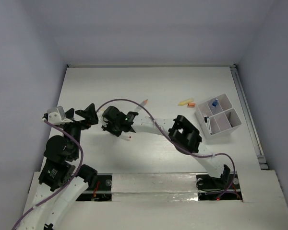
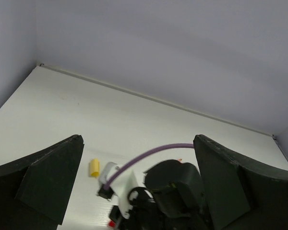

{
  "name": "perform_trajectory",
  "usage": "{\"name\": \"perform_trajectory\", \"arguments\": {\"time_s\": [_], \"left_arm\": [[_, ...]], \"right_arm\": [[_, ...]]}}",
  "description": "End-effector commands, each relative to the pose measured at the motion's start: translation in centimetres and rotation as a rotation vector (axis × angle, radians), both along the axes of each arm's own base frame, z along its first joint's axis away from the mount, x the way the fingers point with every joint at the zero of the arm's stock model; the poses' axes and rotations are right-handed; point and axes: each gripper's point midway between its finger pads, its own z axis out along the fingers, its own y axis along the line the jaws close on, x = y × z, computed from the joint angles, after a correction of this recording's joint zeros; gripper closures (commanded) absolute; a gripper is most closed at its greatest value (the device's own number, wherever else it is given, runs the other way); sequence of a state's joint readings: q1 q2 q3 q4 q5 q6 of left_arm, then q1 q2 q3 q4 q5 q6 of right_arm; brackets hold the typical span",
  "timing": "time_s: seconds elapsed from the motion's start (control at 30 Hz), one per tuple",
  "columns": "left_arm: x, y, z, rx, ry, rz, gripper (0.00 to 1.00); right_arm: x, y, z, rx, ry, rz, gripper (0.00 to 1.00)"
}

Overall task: Sort the stationery into containers
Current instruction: Pick up the pen from the center of the board, then place the pen in the storage box.

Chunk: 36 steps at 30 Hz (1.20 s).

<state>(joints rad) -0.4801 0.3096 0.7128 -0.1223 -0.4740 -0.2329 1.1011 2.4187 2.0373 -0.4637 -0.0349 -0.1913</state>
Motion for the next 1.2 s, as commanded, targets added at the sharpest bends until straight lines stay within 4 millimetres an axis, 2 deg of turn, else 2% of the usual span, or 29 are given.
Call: {"name": "perform_trajectory", "arguments": {"time_s": [0.0,0.03,0.07,0.1,0.13,0.17,0.2,0.23,0.27,0.3,0.33,0.37,0.4,0.43,0.5,0.53,0.57,0.6,0.63,0.67,0.7,0.77,0.8,0.87,0.9,0.93,1.0,1.03,1.17], "left_arm": [[-0.5,0.0,1.5,-0.033,-0.062,-0.018,0.01],[-0.6,-0.1,1.6,-0.036,-0.065,-0.021,0.01],[-0.6,-0.1,1.6,-0.035,-0.065,-0.025,0.01],[-0.7,-0.1,1.7,-0.039,-0.074,-0.027,0.01],[-0.8,-0.1,1.7,-0.040,-0.075,-0.030,0.01],[-0.8,-0.2,1.8,-0.042,-0.077,-0.035,0.01],[-0.9,-0.2,1.9,-0.043,-0.082,-0.038,0.01],[-0.9,-0.2,1.9,-0.045,-0.082,-0.040,0.01],[-1.0,-0.4,1.9,-0.045,-0.085,-0.050,0.01],[-1.0,-0.5,2.0,-0.044,-0.087,-0.056,0.01],[-1.0,-0.6,1.9,-0.039,-0.088,-0.063,0.01],[-0.9,-1.3,1.9,-0.030,-0.088,-0.096,0.01],[-0.5,-1.9,1.7,-0.021,-0.078,-0.120,0.01],[-0.3,-2.7,1.5,-0.010,-0.069,-0.152,0.01],[0.8,-6.0,0.2,0.025,-0.014,-0.295,0.01],[0.5,-8.4,0.2,0.035,-0.001,-0.422,0.02],[0.5,-10.3,-0.2,0.010,0.029,-0.515,0.02],[1.2,-12.5,-0.9,0.002,0.067,-0.600,0.05],[1.0,-14.1,-1.0,-0.025,0.080,-0.684,0.06],[-0.1,-16.5,-1.6,-0.053,0.106,-0.831,0.07],[-0.1,-18.5,-1.2,-0.143,0.110,-0.916,0.09],[-0.6,-21.0,-2.6,-0.208,0.142,-0.995,0.12],[-1.7,-23.8,-3.2,-0.206,0.159,-1.067,0.12],[-1.6,-26.1,-3.2,-0.180,0.159,-1.047,0.12],[-2.5,-28.9,-4.4,-0.153,0.196,-1.103,0.11],[-2.8,-30.2,-3.6,-0.138,0.171,-1.127,0.11],[-2.9,-32.2,-3.3,-0.137,0.148,-1.152,0.11],[-2.8,-33.7,-4.3,-0.126,0.169,-1.168,0.11],[-2.4,-36.2,-4.6,-0.130,0.146,-1.215,0.11]], "right_arm": [[-1.2,-2.0,5.3,0.104,0.016,-0.067,1.00],[0.3,-2.4,6.8,0.171,-0.004,-0.107,1.00],[0.6,-3.1,7.8,0.213,0.006,-0.151,1.00],[0.5,-5.0,9.0,0.240,0.002,-0.184,1.00],[2.0,-5.7,10.8,0.314,-0.028,-0.223,1.00],[2.3,-6.7,11.8,0.368,-0.011,-0.276,1.00],[2.5,-9.2,10.1,0.348,-0.012,-0.335,1.00],[3.5,-10.0,14.7,0.489,-0.067,-0.365,1.00],[5.1,-12.3,15.7,0.545,-0.077,-0.440,1.00],[5.3,-15.3,13.5,0.522,-0.085,-0.512,1.00],[6.0,-17.2,18.1,0.659,-0.156,-0.554,1.00],[6.6,-19.4,19.0,0.712,-0.179,-0.612,1.00],[8.5,-23.4,19.6,0.743,-0.240,-0.726,1.00],[8.2,-26.7,20.5,0.804,-0.279,-0.784,1.00],[9.0,-31.2,21.4,0.878,-0.286,-0.879,1.00],[8.5,-32.3,21.1,0.881,-0.286,-0.892,1.00],[7.9,-33.3,22.9,0.915,-0.312,-0.892,1.00],[7.6,-33.9,23.3,0.909,-0.331,-0.905,1.00],[7.3,-34.4,23.3,0.893,-0.334,-0.916,1.00],[6.6,-35.2,24.6,0.912,-0.363,-0.920,1.00],[6.5,-36.5,25.0,0.907,-0.396,-0.972,1.00],[6.0,-38.5,25.1,0.878,-0.429,-1.035,1.00],[5.3,-39.4,25.8,0.910,-0.441,-1.046,1.00],[4.4,-39.1,26.0,0.931,-0.425,-1.005,1.00],[4.1,-38.7,26.1,0.943,-0.400,-0.987,1.00],[3.7,-38.6,25.8,0.935,-0.384,-0.983,1.00],[3.2,-38.2,25.9,0.951,-0.359,-0.954,1.00],[2.9,-38.0,26.0,0.961,-0.353,-0.938,1.00],[1.9,-37.2,26.0,0.987,-0.307,-0.884,1.00]]}}
